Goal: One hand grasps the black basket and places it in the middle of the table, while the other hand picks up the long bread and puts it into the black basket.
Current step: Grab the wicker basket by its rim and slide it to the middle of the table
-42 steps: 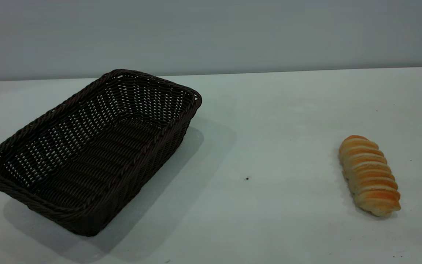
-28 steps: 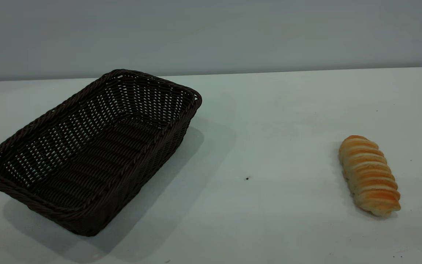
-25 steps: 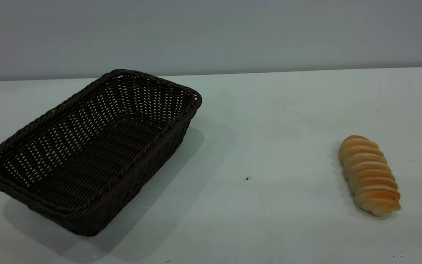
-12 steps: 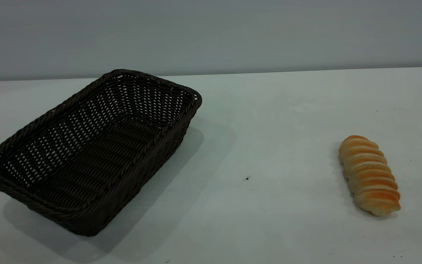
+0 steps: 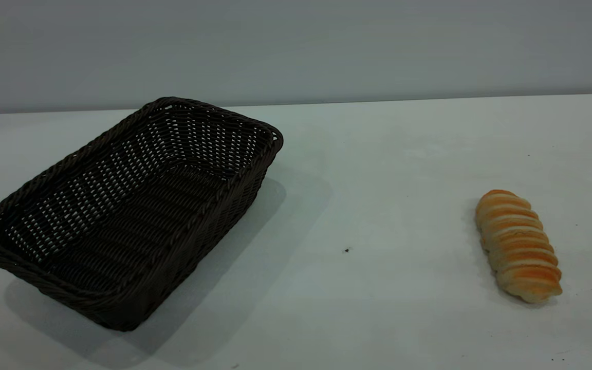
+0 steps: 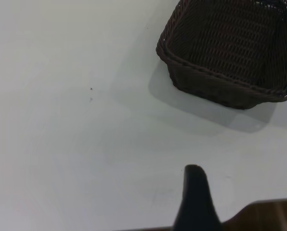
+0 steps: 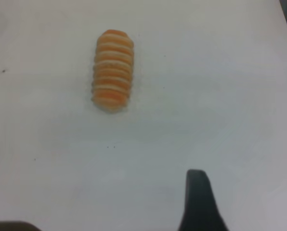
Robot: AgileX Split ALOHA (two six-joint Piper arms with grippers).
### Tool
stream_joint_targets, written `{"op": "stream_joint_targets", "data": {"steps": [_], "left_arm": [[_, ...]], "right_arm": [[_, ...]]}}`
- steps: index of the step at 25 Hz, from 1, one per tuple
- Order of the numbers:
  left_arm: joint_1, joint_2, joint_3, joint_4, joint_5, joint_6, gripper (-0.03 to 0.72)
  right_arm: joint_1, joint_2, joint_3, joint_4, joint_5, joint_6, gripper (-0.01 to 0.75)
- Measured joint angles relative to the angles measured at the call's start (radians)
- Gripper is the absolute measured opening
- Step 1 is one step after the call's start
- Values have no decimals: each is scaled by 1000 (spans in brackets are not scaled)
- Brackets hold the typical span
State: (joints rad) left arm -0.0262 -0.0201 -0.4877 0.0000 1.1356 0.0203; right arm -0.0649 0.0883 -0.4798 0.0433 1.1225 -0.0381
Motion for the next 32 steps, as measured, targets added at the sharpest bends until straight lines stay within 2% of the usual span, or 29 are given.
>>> {"op": "stream_joint_targets", "data": {"steps": [7,14,18,21,23,32], "left_arm": [[0,0,-10,-8,-22,-53,594],[0,0,-30,-42,-152,-131,594],[0,54,-30,-143,-320,-255,594],[0,146,-30,-225,-442,-299,594],[0,233,-30,-240,-483,-304,594],[0,763,-30,-229,-527,-259,594]], "right_arm": [[0,0,0,12,0,0,476],[0,0,0,18,-1,0,476],[0,0,0,18,-2,7,476],[9,0,0,10,-5,25,476],[15,0,0,0,-7,38,476],[16,1,0,-14,-22,63,476]]}}
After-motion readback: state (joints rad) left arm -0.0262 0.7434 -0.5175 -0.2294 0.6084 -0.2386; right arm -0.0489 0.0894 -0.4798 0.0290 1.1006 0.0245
